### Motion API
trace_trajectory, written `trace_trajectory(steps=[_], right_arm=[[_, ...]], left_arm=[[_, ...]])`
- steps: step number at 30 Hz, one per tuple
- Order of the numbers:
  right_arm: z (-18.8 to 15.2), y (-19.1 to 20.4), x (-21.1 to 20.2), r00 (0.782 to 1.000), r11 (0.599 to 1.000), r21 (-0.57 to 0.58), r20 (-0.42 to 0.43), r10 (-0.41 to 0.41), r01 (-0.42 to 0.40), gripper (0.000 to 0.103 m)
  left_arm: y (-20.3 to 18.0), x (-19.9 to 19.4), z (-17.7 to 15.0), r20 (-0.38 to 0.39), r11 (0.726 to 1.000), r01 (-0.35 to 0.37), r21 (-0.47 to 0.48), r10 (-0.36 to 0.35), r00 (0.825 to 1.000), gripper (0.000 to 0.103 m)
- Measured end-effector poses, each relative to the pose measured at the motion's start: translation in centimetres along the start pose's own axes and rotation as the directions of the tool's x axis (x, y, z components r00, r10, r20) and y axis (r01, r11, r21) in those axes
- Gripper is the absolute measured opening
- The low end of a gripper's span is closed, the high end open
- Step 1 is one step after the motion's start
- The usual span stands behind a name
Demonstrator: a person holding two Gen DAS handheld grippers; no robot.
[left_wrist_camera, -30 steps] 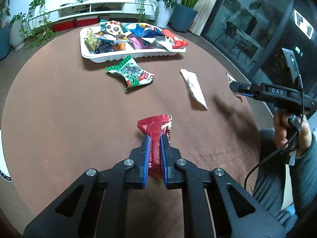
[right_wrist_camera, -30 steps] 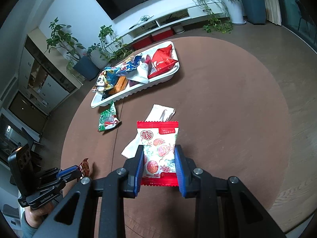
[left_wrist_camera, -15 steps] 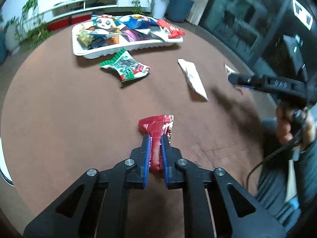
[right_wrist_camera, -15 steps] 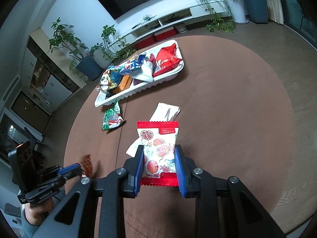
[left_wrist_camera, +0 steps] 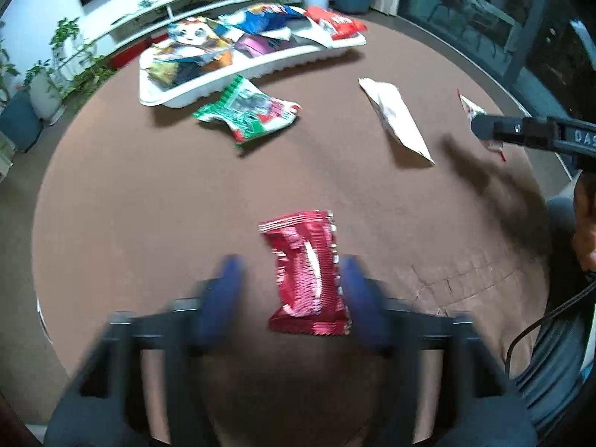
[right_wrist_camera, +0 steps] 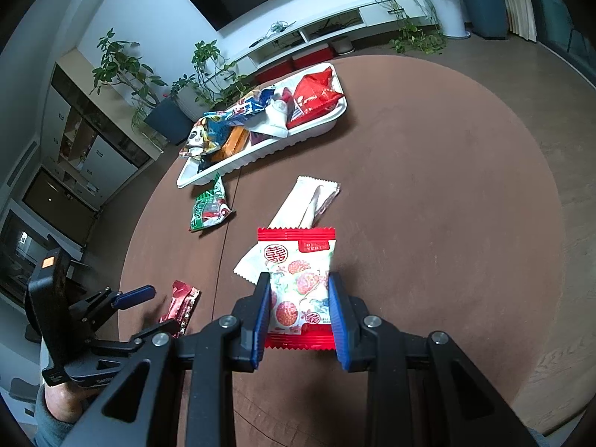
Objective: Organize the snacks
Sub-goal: 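Lift the red candy packet with left gripper while right lifts the white-red packet toward the tray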
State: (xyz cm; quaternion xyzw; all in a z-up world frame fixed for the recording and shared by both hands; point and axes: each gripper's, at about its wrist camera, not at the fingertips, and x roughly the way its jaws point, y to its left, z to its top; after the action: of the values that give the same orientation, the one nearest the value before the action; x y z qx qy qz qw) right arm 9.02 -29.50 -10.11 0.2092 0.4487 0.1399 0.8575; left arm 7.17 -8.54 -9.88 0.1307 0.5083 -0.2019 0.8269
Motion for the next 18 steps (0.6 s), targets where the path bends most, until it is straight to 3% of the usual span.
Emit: trace_trajectory(steps=[6, 7, 13, 18], right_arm=[[-0.1, 0.0, -0.3, 1.000, 1.000, 0.001, 0.005, 0.011, -0.011, 0.031], [-0.1, 0.0, -0.4, 1.000, 1.000, 0.002, 0.009, 0.014, -0.014, 0.031], [-0.1, 0.3, -1.1, 0.999, 1.000, -0.003, 0.029, 0.026, -0.026, 0.031], [0.4, 0.6, -2.0, 0.998, 0.999, -0.005, 0.052, 0.033, -0.032, 0.031]], left_arm=[[-0.8, -0.2, 0.1, -0.003, 0.999, 0.005, 0.040, -0.005, 1.000, 0.023], [-0.7, -0.4, 0.1, 0.006, 0.999, 0.017, 0.032, -0.017, 1.000, 0.017], [0.3, -1.5, -0.6, 0.052, 0.997, 0.074, -0.029, -0.073, 0.996, 0.016], [2.1, -4.5, 0.5, 0.137, 0.989, 0.120, -0.082, -0.108, 0.985, 0.016]])
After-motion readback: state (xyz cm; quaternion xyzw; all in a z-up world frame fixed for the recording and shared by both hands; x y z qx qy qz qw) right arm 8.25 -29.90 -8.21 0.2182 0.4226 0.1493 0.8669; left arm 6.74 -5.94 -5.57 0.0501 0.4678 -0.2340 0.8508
